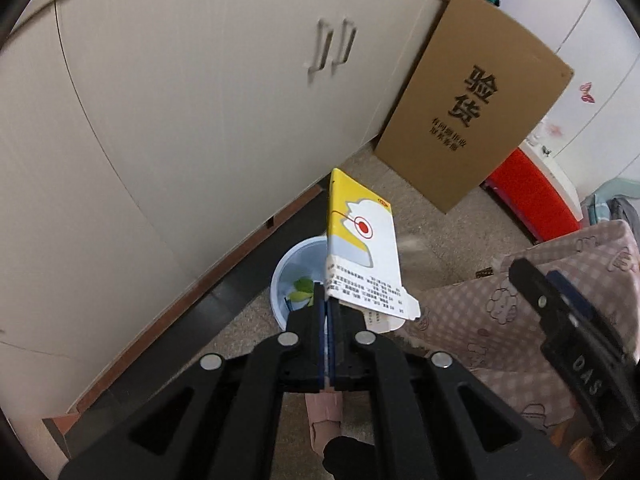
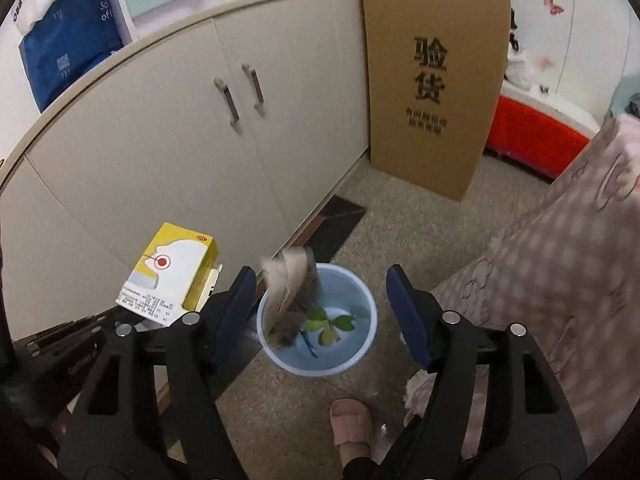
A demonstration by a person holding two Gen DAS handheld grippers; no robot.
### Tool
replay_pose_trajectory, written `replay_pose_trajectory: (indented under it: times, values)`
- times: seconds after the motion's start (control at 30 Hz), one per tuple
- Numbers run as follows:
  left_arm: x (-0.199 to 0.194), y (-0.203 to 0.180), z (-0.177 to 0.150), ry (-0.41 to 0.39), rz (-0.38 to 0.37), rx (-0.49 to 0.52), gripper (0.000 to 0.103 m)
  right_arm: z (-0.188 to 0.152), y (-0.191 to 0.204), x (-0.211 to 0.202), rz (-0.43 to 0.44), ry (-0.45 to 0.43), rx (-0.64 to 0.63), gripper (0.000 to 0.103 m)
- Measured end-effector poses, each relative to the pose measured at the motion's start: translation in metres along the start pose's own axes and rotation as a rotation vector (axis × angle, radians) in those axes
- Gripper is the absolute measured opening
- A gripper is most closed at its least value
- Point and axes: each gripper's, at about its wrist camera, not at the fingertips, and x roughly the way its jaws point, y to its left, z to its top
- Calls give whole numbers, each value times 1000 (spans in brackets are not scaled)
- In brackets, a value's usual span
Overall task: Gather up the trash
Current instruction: 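Carry both items to the wastebasket and drop them in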
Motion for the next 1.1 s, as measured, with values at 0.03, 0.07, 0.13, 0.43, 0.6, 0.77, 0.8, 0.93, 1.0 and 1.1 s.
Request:
replay_pose_trajectory:
  times: [0.03,0.07,0.13,0.43,0.6,0.77,0.8,0.93,1.0,1.1]
  values:
    - [4,0,-1,6,4,3,1,-4,-1,1,-2,7,2,68]
    - [7,2,-3,10,5,5,1,-8,-4,2,-10,13,7,69]
    - [13,2,-6,27,3,5,1,-14,-10,3,-12,25,23,70]
    - [17,-23,-8,40,1,49,1,-23,-24,-12,-27,0,47,73]
    - [10,-39,4,14,-12,69,1,-17,-28,-26,-31,-45,57,74]
    - [5,-49,22,-21,-16,68,8,-9,-35,-42,-26,-104,92,75]
    - [8,-51,25,-14,-6,72,17,-7,-34,-43,-30,-108,94,75]
    - [7,-46,28,-23,34,47,60,-6,-38,-48,-43,-110,103,75]
    - [2,-43,26,-26,24,32,60,-7,-39,-51,-46,-111,102,75]
    - [-11,-46,20,-43,12,40,60,-7,-39,-58,-45,-118,112,75]
